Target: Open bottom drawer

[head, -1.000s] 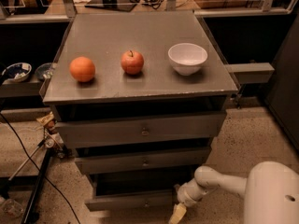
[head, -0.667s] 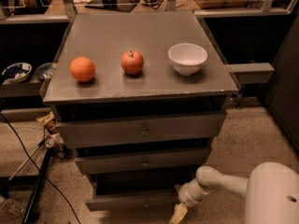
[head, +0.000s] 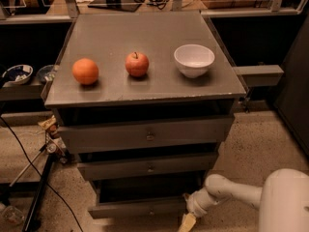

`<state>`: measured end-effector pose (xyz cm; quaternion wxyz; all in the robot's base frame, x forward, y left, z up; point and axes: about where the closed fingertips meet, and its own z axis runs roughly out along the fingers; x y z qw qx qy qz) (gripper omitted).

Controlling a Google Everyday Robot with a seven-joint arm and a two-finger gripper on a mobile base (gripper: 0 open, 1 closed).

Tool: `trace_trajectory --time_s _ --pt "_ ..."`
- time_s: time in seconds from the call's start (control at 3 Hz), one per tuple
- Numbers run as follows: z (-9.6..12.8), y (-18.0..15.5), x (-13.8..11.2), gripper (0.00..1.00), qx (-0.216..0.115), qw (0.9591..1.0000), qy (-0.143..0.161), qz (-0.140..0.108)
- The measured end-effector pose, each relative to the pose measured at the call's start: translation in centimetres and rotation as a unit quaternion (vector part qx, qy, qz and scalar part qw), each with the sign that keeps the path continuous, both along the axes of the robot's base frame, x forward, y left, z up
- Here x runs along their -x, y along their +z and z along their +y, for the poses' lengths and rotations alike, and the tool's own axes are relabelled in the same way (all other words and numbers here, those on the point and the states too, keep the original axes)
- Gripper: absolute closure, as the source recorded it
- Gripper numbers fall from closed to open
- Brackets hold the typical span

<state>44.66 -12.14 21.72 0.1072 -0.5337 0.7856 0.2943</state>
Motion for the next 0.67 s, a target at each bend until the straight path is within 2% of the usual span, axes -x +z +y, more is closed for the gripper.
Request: trace_trajectory --time_s 0.67 --pt "0.22 0.20 -0.07 0.00 0.000 1.0000 0.000 -0.002"
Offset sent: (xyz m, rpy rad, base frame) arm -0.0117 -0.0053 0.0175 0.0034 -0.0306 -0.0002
